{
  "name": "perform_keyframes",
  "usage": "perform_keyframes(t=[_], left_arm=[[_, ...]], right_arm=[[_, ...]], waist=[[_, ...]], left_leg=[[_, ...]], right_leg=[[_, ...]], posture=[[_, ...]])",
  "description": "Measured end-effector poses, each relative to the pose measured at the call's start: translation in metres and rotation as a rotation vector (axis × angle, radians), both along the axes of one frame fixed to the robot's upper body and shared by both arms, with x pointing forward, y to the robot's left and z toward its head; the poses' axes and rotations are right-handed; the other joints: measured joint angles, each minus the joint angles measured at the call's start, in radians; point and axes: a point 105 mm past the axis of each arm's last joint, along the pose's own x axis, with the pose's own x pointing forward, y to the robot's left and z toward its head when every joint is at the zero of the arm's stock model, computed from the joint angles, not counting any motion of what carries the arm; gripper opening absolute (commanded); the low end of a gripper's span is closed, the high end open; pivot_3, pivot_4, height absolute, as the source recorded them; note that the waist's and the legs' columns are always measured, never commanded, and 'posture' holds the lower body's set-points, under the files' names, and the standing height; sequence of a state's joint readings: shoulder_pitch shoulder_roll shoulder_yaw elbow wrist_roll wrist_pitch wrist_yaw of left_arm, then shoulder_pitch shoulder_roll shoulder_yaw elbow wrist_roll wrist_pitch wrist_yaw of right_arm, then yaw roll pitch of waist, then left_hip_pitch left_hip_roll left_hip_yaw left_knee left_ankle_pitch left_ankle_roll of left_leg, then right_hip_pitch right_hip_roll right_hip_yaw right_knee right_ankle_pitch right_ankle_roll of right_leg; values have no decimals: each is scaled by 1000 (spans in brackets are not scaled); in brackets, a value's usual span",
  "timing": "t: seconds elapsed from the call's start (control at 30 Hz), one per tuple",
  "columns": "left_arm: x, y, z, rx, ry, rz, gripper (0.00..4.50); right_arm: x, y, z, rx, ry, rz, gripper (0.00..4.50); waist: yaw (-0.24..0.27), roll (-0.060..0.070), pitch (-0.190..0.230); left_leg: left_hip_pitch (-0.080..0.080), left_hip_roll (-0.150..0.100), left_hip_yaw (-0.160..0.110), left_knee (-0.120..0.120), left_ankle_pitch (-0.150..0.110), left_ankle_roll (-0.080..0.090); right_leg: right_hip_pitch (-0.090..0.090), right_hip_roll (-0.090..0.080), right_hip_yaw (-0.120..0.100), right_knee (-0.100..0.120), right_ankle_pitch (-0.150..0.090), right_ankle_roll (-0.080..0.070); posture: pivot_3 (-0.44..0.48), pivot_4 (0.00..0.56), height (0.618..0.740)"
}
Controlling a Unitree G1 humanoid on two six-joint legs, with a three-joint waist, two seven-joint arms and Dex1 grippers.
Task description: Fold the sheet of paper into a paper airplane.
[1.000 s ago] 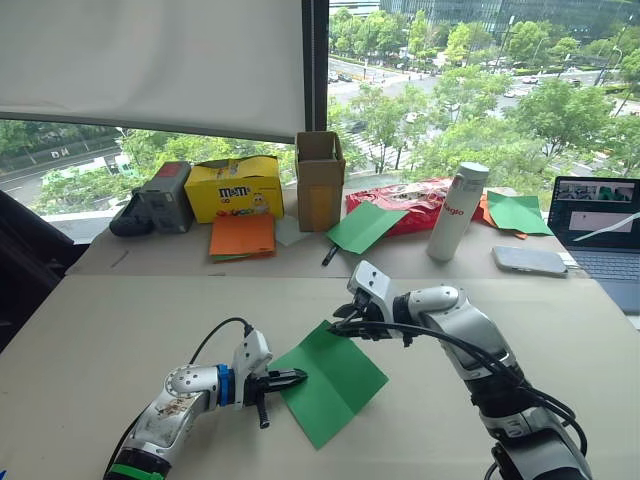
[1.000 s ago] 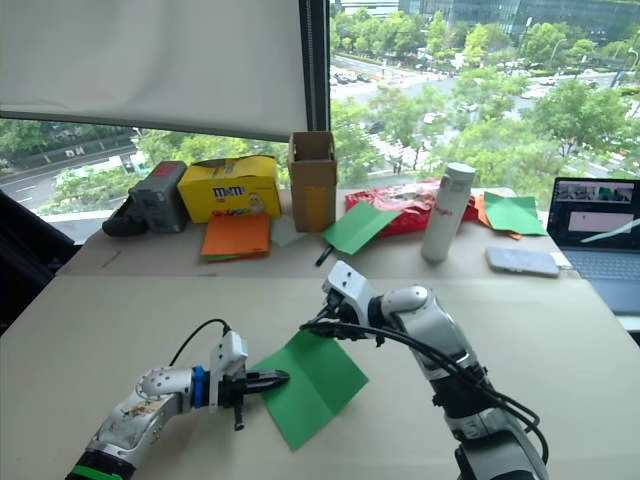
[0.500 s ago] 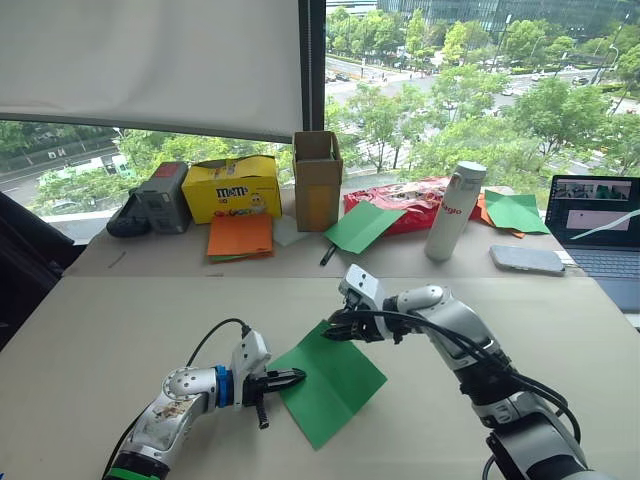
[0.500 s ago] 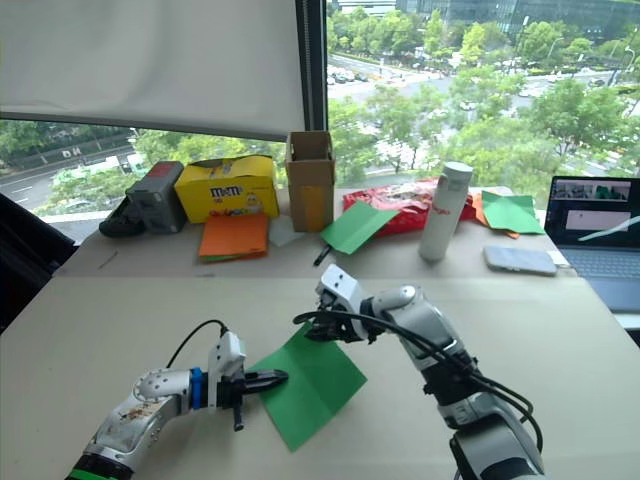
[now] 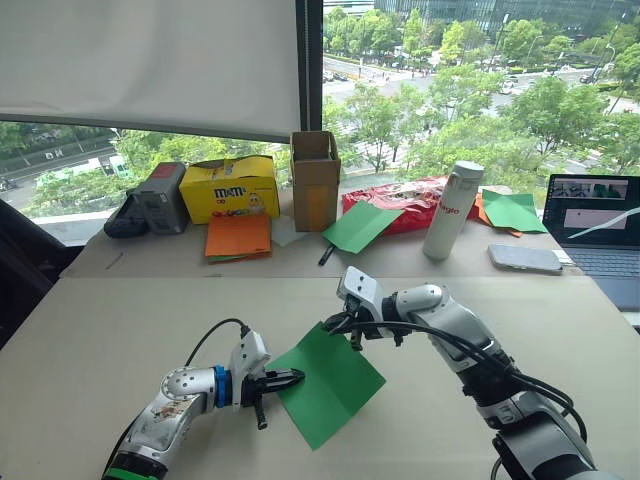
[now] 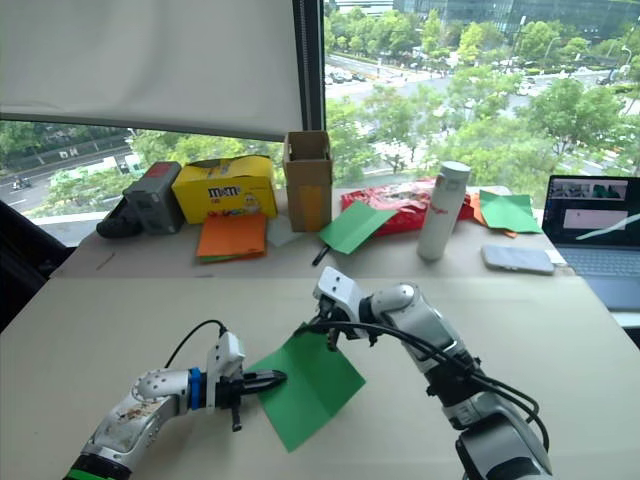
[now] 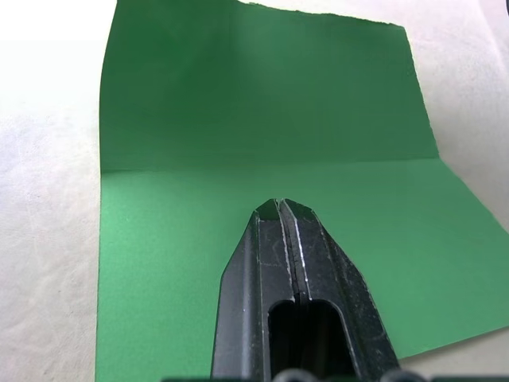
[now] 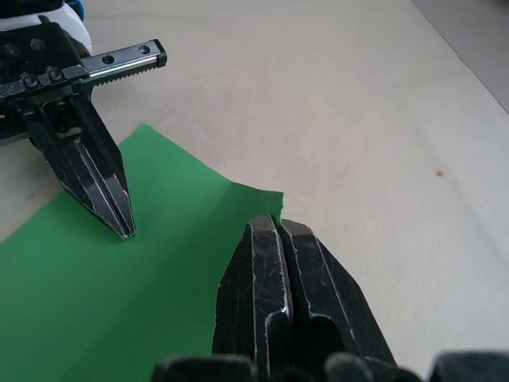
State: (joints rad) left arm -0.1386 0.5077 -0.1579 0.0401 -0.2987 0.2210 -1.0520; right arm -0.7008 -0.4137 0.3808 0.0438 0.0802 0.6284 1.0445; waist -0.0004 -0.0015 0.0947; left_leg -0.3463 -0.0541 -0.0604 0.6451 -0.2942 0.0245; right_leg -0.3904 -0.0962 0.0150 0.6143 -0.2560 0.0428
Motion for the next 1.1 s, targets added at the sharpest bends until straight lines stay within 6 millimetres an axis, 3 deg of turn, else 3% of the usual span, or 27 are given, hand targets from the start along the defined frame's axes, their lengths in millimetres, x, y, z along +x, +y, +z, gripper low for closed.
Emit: perform_keyframes(t=[0.27,0.5,0.63,1.1], left_arm=[[1,0,0,3,1,-5,0],[2,1,0,7,3,-10,0],[2,1,0,7,5,-15,0],[4,2,1,12,11,-31,0]], right_arm=[[-15,7,3,-71,-262,128,7],[-44,5,-12,-153,-448,233,7],[-53,0,-32,-212,-490,258,7],[-45,-3,-49,-284,-567,264,7]], waist=[[0,0,0],[3,0,0],[3,0,0],[3,0,0]], left_leg=[[0,0,0,0,0,0],[0,0,0,0,0,0],[0,0,0,0,0,0],[1,0,0,0,1,-1]], right_leg=[[0,0,0,0,0,0],[0,2,-1,-1,0,0],[1,2,-1,-1,0,0],[1,3,-1,-1,0,0]], posture=[[0,150,740],[0,150,740],[0,150,740],[0,150,740]])
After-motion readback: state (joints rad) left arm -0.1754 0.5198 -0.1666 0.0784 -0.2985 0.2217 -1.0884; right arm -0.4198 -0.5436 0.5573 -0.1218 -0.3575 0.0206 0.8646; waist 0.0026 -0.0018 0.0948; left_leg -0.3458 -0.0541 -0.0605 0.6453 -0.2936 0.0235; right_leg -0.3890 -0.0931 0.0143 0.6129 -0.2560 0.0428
